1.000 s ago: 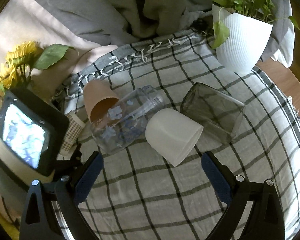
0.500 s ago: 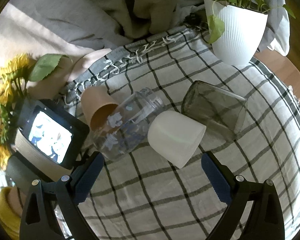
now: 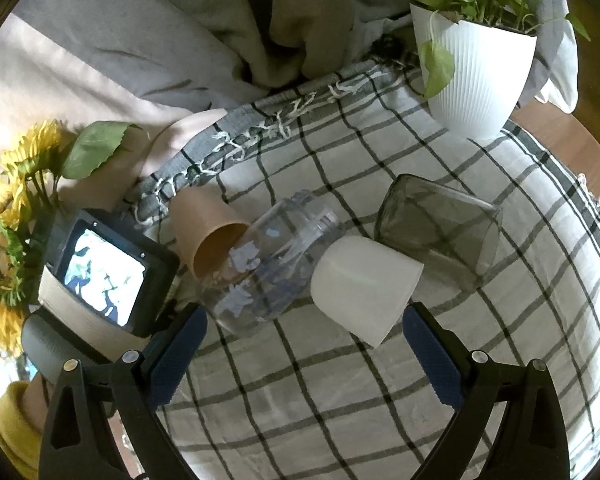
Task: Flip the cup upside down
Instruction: 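Close the left gripper around the houndstooth cup's body, then lift the houndstooth cup with the left gripper toward the right gripper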
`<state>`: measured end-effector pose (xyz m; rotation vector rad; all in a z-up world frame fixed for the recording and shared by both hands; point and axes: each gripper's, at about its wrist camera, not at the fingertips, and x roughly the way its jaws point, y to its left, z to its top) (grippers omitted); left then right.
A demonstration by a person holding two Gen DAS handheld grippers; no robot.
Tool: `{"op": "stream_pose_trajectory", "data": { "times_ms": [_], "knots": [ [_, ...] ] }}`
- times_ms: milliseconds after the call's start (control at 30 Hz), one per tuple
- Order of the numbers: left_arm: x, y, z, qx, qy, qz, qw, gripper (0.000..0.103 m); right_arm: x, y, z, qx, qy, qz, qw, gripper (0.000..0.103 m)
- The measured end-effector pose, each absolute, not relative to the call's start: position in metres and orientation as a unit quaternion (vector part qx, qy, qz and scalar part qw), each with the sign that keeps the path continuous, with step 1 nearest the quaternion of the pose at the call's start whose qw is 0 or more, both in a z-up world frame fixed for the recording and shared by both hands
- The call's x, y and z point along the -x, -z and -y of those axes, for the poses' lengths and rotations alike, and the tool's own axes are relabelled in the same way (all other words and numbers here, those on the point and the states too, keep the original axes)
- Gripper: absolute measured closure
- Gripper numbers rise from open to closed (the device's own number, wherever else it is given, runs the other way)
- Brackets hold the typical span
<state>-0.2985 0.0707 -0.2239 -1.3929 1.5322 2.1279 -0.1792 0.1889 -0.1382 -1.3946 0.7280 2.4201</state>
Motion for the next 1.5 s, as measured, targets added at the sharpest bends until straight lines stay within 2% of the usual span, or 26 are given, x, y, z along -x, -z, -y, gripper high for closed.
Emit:
{"op": "stream_pose_trajectory", "data": {
  "times_ms": [200,533,833,933,1200,1500],
  "knots": [
    [0.281,0.197,-0.071,0.462,-0.740,-0.480,0.098,0.043,0.175,0.137,-0.186,0.480,-0.839,-0.229,0.118,0.004],
    [0.204,0.153,-0.082,0.464,-0.784,-0.391,0.132,0.043,0.147,0.125,-0.204,0.486,-0.847,-0.190,0.104,0.004],
    [0.142,0.127,-0.079,0.502,-0.817,-0.255,0.126,0.043,0.107,0.107,-0.216,0.488,-0.859,-0.134,0.076,0.004],
    [0.127,0.128,-0.073,0.533,-0.818,-0.178,0.122,0.043,0.094,0.104,-0.220,0.489,-0.862,-0.112,0.067,0.004],
    [0.103,0.148,-0.075,0.593,-0.794,-0.037,0.125,0.044,0.064,0.110,-0.246,0.508,-0.851,-0.111,0.079,0.004],
    [0.103,0.179,-0.104,0.627,-0.769,0.006,0.125,0.044,0.044,0.126,-0.270,0.528,-0.838,-0.098,0.099,0.004]
  ]
}}
